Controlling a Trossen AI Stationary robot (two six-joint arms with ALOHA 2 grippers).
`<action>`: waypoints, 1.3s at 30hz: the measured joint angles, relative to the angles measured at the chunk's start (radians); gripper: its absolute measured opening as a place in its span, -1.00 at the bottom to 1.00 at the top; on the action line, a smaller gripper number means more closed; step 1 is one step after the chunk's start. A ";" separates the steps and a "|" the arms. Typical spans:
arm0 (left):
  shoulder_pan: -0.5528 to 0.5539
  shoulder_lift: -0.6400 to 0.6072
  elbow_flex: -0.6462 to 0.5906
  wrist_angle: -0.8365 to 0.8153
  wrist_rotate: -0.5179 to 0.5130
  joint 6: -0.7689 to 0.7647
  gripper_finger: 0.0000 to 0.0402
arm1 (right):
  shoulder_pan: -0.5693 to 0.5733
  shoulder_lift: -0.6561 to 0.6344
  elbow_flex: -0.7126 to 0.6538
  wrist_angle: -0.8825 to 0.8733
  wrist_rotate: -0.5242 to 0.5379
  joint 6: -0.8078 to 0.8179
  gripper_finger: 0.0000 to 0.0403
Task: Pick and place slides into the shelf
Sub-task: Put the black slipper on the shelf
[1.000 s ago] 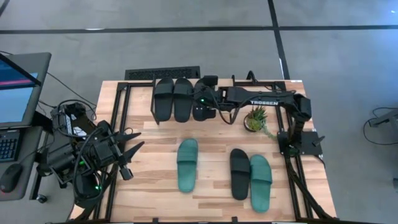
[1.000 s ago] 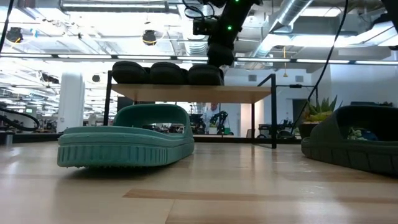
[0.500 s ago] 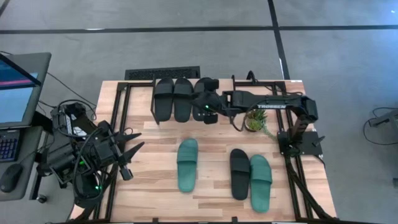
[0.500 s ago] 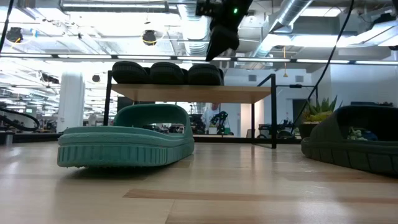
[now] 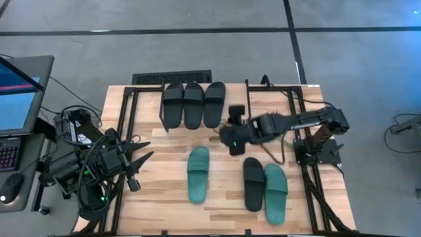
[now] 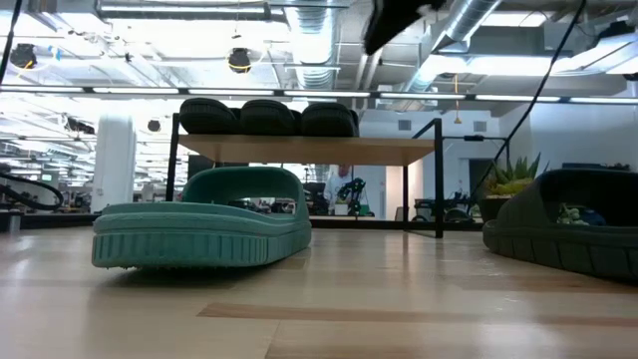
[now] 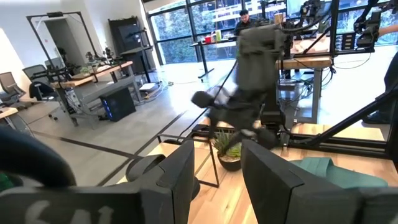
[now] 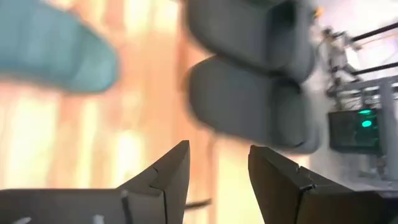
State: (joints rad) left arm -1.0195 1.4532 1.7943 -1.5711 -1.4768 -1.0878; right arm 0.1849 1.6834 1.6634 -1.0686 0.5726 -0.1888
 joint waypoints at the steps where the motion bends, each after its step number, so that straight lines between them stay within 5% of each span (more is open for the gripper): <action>1: 0.000 0.000 0.000 0.000 0.001 0.000 -0.39 | 0.026 0.001 0.000 -0.035 -0.001 0.035 -0.24; 18: 0.000 0.000 0.000 0.000 0.002 0.011 -0.39 | 0.436 0.048 -0.002 -0.229 -0.045 0.710 -0.34; 39: 0.000 0.000 0.000 0.018 0.014 0.004 -0.39 | 0.616 0.259 0.000 -0.343 -0.103 1.176 -0.34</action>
State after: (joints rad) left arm -1.0195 1.4532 1.7943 -1.5528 -1.4624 -1.0840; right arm 0.8004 1.9426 1.6634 -1.4119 0.4694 0.9869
